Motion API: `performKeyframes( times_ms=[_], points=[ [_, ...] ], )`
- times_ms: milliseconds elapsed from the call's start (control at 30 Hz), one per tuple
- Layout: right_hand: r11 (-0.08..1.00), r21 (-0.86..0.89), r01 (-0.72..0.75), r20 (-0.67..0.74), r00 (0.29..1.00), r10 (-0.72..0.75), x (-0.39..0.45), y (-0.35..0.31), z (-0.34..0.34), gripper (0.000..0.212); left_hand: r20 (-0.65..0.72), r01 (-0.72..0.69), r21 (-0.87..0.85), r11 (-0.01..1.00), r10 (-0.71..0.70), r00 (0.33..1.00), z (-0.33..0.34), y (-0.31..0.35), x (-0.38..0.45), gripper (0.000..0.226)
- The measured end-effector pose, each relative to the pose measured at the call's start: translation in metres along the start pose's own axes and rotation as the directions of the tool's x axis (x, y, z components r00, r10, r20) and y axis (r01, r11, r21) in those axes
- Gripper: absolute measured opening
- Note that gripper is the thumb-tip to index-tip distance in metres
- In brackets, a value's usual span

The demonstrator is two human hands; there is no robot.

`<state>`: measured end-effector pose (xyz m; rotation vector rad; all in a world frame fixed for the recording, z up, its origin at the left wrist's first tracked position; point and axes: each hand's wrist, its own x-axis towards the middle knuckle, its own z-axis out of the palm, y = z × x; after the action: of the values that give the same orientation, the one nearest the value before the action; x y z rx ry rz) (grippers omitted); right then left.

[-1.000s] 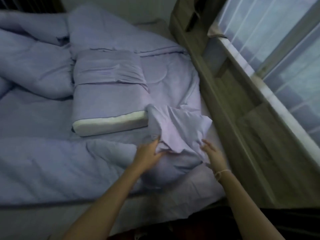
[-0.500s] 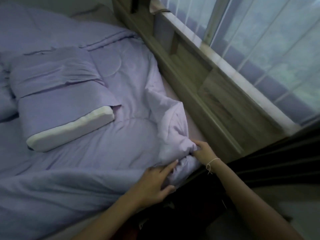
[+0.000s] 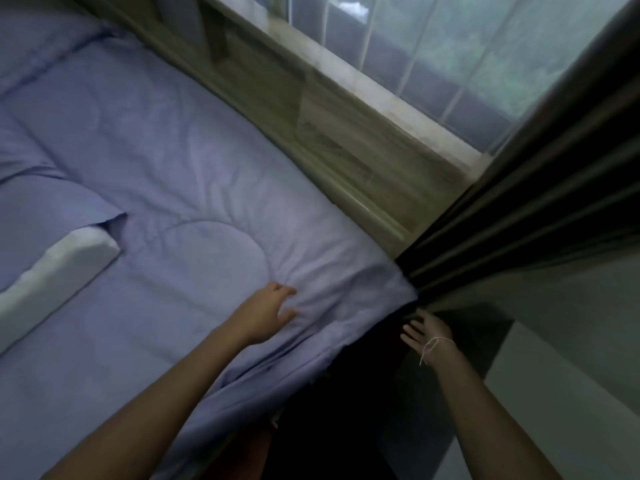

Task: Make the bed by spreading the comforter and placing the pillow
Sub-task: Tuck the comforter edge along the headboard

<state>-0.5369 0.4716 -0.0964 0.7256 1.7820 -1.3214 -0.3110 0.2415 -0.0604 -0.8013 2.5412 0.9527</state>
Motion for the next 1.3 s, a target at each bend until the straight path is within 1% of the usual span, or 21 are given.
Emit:
performKeyframes(
  times_ms=[67,233,267,333,400,433,533,633,733,833,900,933,967,1033,1067,1100,1167,1200,1233,1267,1300],
  points=[
    [0.999,-0.046,-0.003,-0.038,0.999,0.001,0.0,0.01,0.001,0.036,-0.055,0.055,0.086,0.995,-0.051,0.997,0.006,-0.001,0.018,0.055],
    [0.985,-0.126,0.121,0.101,0.989,-0.108,0.004,0.012,0.06,0.011,-0.293,0.303,0.224,0.926,-0.233,0.927,0.01,-0.019,0.053,0.061],
    [0.976,-0.148,0.158,0.118,0.983,-0.141,0.012,0.011,0.077,0.012,-0.313,0.35,0.258,0.901,-0.264,0.912,0.012,-0.026,0.058,0.062],
    [0.956,-0.226,0.189,0.157,0.975,-0.156,0.045,0.019,0.11,0.036,-0.303,0.393,0.343,0.853,-0.296,0.906,0.023,-0.042,0.065,0.066],
    [0.924,-0.352,0.151,0.169,0.981,-0.096,0.065,0.028,0.14,0.066,-0.276,0.361,0.433,0.826,-0.26,0.925,0.038,-0.057,0.075,0.054],
    [0.896,-0.42,0.145,0.166,0.983,-0.081,0.058,0.027,0.15,0.071,-0.276,0.325,0.48,0.815,-0.211,0.938,0.044,-0.062,0.08,0.042],
    [0.746,-0.62,0.242,0.183,0.97,-0.163,0.064,0.03,0.167,0.043,-0.309,0.25,0.517,0.818,-0.094,0.947,0.052,-0.066,0.09,0.019],
    [0.626,-0.716,0.308,0.191,0.95,-0.248,0.084,0.019,0.157,0.034,-0.338,0.183,0.496,0.849,-0.005,0.941,0.055,-0.056,0.091,0.01],
    [0.638,-0.695,0.333,0.134,0.931,-0.34,0.109,0.006,0.133,0.032,-0.349,0.121,0.505,0.855,0.074,0.934,0.052,-0.034,0.105,0.009],
    [0.718,-0.603,0.349,0.054,0.915,-0.399,0.122,0.009,0.124,0.025,-0.324,0.13,0.5,0.856,0.045,0.945,0.055,-0.022,0.124,0.014],
    [0.707,-0.567,0.422,0.036,0.87,-0.491,0.111,0.016,0.131,0.024,-0.339,0.174,0.469,0.866,-0.005,0.941,0.053,-0.021,0.123,0.016],
    [0.656,-0.562,0.504,0.061,0.816,-0.574,0.103,0.024,0.135,0.023,-0.367,0.19,0.464,0.865,-0.007,0.93,0.054,-0.022,0.117,0.019],
    [0.582,-0.56,0.59,0.112,0.75,-0.652,0.093,0.035,0.138,0.025,-0.4,0.198,0.473,0.858,0.009,0.916,0.056,-0.023,0.106,0.024],
    [0.398,-0.564,0.724,0.305,0.63,-0.714,0.074,0.062,0.141,0.051,-0.465,0.203,0.486,0.85,0.055,0.884,0.067,-0.031,0.077,0.036],
    [0.308,-0.57,0.762,0.436,0.598,-0.673,0.069,0.077,0.138,0.067,-0.484,0.216,0.481,0.849,0.052,0.873,0.076,-0.04,0.058,0.044],
    [0.249,-0.587,0.77,0.55,0.605,-0.576,0.07,0.092,0.132,0.079,-0.485,0.243,0.484,0.841,0.027,0.874,0.087,-0.052,0.037,0.054],
    [0.198,-0.669,0.717,0.674,0.697,-0.246,0.088,0.119,0.111,0.091,-0.43,0.319,0.509,0.799,-0.085,0.899,0.112,-0.078,-0.005,0.08],
    [0.174,-0.739,0.651,0.651,0.756,-0.068,0.098,0.129,0.097,0.093,-0.396,0.345,0.517,0.783,-0.138,0.908,0.122,-0.089,-0.024,0.094],
    [0.141,-0.804,0.578,0.588,0.808,0.042,0.105,0.134,0.085,0.094,-0.362,0.354,0.523,0.775,-0.174,0.916,0.131,-0.095,-0.038,0.107],
    [0.107,-0.839,0.534,0.541,0.839,0.052,0.108,0.135,0.078,0.094,-0.34,0.358,0.524,0.773,-0.196,0.92,0.137,-0.095,-0.048,0.115],
    [0.088,-0.837,0.54,0.538,0.841,-0.046,0.106,0.132,0.076,0.093,-0.339,0.364,0.52,0.773,-0.204,0.918,0.14,-0.092,-0.054,0.115]
  ],
)
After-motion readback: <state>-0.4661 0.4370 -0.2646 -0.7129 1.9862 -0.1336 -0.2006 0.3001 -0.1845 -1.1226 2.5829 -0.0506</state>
